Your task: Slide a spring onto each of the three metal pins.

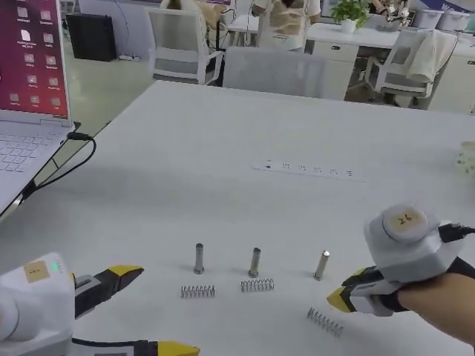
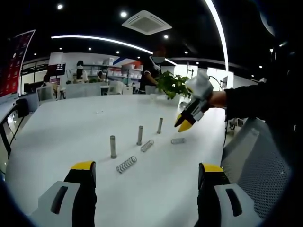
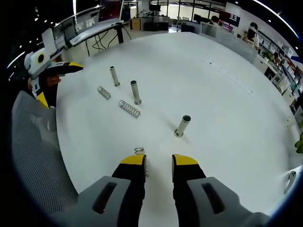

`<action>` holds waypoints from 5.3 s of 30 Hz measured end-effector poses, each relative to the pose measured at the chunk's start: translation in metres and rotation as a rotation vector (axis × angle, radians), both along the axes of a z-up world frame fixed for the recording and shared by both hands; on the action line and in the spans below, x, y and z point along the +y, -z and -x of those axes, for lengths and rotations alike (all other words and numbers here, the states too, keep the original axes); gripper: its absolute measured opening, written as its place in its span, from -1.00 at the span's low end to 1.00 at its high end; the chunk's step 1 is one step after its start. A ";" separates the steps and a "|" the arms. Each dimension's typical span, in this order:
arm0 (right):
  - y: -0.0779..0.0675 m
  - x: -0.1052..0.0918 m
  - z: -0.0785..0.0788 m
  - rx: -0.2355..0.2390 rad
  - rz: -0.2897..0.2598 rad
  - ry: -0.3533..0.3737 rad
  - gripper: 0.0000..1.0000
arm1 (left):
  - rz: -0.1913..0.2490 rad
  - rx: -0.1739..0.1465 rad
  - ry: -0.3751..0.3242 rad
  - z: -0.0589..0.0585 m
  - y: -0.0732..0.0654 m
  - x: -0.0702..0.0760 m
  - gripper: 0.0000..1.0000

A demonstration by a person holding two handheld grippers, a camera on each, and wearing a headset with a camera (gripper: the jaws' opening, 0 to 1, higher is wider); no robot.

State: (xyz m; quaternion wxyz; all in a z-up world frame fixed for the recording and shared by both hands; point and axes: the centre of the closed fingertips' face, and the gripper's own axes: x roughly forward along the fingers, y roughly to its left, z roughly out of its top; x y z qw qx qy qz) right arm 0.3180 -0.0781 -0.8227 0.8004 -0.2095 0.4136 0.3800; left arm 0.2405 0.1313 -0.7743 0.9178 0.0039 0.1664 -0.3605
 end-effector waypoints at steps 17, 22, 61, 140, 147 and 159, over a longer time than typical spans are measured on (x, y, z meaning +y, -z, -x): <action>0.023 0.001 0.027 0.066 0.055 -0.103 -0.64 | 0.001 0.008 0.006 0.004 0.003 -0.003 0.72; 0.029 -0.001 0.028 0.076 0.076 -0.121 -0.66 | 0.001 0.012 0.002 0.005 0.005 -0.001 0.72; 0.026 0.007 0.039 0.082 0.106 -0.221 -0.85 | -0.002 0.019 0.041 0.009 0.006 -0.011 0.64; -0.040 0.115 0.100 -0.004 0.036 -0.802 -0.85 | -0.049 -0.035 0.424 0.016 -0.013 -0.084 -0.77; -0.040 0.116 0.104 -0.022 0.037 -0.840 -0.84 | -0.053 -0.032 0.437 0.019 -0.011 -0.085 -0.88; -0.039 0.113 0.108 -0.056 0.049 -0.892 -0.84 | -0.065 -0.007 0.461 0.024 -0.006 -0.088 -0.94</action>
